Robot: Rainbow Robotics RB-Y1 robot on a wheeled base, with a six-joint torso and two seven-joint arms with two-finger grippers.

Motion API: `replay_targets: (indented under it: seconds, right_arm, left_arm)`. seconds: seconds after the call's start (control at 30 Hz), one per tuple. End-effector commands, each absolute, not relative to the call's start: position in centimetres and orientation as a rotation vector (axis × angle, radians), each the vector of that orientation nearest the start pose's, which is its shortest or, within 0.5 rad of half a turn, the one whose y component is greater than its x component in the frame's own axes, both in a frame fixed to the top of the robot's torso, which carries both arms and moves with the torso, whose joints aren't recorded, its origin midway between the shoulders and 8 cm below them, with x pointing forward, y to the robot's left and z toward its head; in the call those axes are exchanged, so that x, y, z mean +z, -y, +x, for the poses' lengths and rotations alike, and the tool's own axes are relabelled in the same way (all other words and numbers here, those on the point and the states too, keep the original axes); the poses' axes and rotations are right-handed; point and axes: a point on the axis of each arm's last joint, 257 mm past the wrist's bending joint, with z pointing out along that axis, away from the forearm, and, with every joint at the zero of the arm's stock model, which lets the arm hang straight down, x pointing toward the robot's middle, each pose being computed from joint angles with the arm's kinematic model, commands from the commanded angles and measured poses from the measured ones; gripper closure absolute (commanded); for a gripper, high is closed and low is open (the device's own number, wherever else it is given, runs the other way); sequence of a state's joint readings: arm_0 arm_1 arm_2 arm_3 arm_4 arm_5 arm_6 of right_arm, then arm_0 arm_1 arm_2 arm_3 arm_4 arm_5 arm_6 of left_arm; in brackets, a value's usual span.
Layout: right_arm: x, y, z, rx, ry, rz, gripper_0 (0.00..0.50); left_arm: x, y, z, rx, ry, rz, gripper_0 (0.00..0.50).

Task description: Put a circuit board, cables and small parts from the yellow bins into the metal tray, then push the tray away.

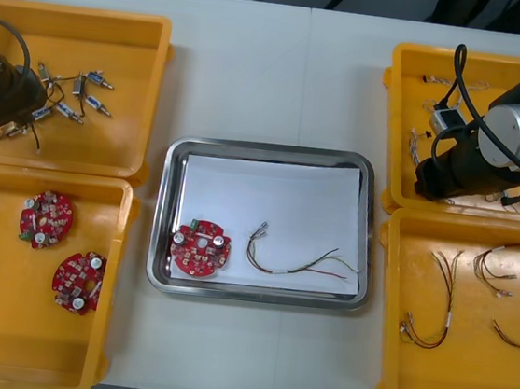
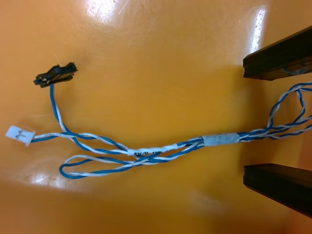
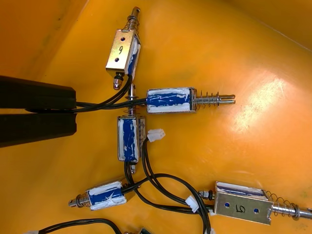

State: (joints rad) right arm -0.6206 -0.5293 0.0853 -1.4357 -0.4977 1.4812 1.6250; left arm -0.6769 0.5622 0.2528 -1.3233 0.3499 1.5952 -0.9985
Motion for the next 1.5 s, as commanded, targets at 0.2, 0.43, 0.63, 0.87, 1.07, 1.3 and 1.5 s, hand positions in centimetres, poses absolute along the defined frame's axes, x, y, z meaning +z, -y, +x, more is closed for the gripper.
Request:
replay_targets:
  seconds: [0.2, 0.43, 0.63, 0.87, 1.07, 1.3, 1.5]
  right_arm:
    - [-22.4, 27.0, 56.7, -0.057, -2.545, -0.353, 0.000]
    - [-22.7, 26.9, 56.6, -0.053, -2.545, -0.351, 0.000]
    - [-23.1, 27.1, 56.5, -0.054, -2.548, -0.346, 0.000]
    - [-23.5, 27.1, 56.5, -0.052, -2.543, -0.345, 0.000]
    - [-24.1, 27.0, 56.2, -0.056, -2.549, -0.350, 0.000]
    - [-25.0, 27.0, 55.9, -0.055, -2.552, -0.356, 0.000]
    - [-24.9, 27.0, 56.0, -0.056, -2.551, -0.361, 0.152]
  left_arm:
    - [-18.1, -42.3, 54.7, -0.042, -2.474, -0.768, 0.035]
    - [-16.1, -43.6, 54.5, 0.050, -2.505, -0.564, 0.000]
    - [-13.9, -43.9, 53.8, 0.117, -2.554, -0.385, 0.000]
    - [-12.2, -44.4, 53.9, 0.200, -2.573, -0.113, 0.000]
    - [-11.5, -44.5, 54.2, 0.263, -2.567, 0.100, 0.000]
    - [-11.3, -43.9, 55.1, 0.317, -2.523, 0.371, 0.000]
    - [-11.3, -42.5, 55.9, 0.367, -2.471, 0.614, 0.000]
